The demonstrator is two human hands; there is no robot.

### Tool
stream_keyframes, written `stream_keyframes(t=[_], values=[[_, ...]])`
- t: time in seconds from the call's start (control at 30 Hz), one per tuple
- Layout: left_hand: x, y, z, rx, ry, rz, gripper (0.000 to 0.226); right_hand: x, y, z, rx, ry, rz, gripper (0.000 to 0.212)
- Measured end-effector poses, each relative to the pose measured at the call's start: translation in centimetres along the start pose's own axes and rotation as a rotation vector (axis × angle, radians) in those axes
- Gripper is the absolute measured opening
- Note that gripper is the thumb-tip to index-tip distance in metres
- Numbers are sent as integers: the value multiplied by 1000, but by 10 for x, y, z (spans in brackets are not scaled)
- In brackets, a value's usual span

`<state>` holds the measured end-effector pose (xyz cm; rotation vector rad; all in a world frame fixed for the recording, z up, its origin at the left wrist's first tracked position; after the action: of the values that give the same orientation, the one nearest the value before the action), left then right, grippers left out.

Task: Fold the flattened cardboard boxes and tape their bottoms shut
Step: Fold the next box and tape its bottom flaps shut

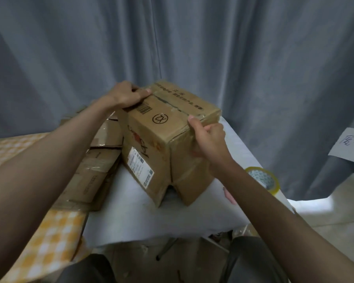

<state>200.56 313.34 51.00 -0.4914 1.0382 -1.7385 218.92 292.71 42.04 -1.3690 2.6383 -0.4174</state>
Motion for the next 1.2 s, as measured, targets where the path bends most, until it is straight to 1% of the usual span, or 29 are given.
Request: stream_keyframes(t=[0.07,0.1,0.17,0.2,0.27,0.33,0.4,0.5,0.57,0.6,0.63,0.7,0.73,0.77,0.8,0.83,0.87,0.9,0.93,0.97,1.0,1.07,1.13,1.17,1.2], values=[[8,-1,-12,-12,-53,-14,72,-9,2,-1,-63,33,-43,82],[12,1,-19,-27,-84,-25,77,-15,4,-2,-78,37,-77,74],[23,8,-32,-32,-145,-42,83,-25,5,-5,-58,39,-107,49],[29,11,-37,-20,-163,-38,82,-30,7,-5,-35,44,-120,47],[40,14,-41,-31,-166,8,80,-39,10,-6,-9,54,-135,55],[54,14,-39,-90,-173,53,80,-48,15,-6,-32,34,-166,57],[67,18,-38,-159,-203,45,84,-52,19,-3,-51,36,-186,60],[86,30,-42,-292,-260,7,89,-62,21,4,59,-2,-208,37],[96,42,-44,-469,-273,-11,90,-67,23,14,119,-15,-231,40],[98,47,-42,-539,-247,1,89,-68,23,18,140,-19,-248,41],[97,54,-36,-561,-177,25,85,-70,24,22,158,-26,-280,42],[93,73,-14,-473,60,33,70,-70,24,28,166,-33,-362,48],[90,83,-2,-407,169,3,66,-69,22,31,177,-24,-384,60],[88,93,8,-349,241,-37,67,-71,16,35,201,-20,-384,72],[85,101,15,-315,271,-77,74,-71,3,38,234,-33,-348,73],[84,108,18,-302,276,-106,85,-70,-15,37,275,-68,-284,62],[81,115,15,-308,269,-131,97,-67,-37,38,356,-108,-211,45],[81,121,11,-330,260,-145,105,-63,-62,43,482,-136,-142,28],[82,126,6,-353,253,-147,108,-55,-85,51,634,-128,-106,18],[83,129,4,-370,253,-142,107,-45,-104,62,780,-91,-121,14],[85,131,2,-378,254,-136,103,-36,-118,79,916,-29,-174,20],[88,130,7,-368,250,-121,98,-18,-134,116,1137,79,-329,39],[88,126,12,-357,247,-102,97,-4,-135,142,1283,65,-421,47],[89,122,15,-361,249,-86,97,-1,-133,149,1312,29,-430,44],[89,119,17,-361,255,-61,98,0,-132,154,1313,-11,-404,35]])
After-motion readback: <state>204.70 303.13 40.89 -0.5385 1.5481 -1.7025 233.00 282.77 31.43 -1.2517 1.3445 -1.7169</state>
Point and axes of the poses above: each hand's wrist, its own x-axis away from the middle knuckle, its own y-axis out of the palm, z = x × y, the point moved 8 cm from there along -x, towards the middle knuckle, and after that the axes turned 7 degrees about x, right-handed, at the moved point
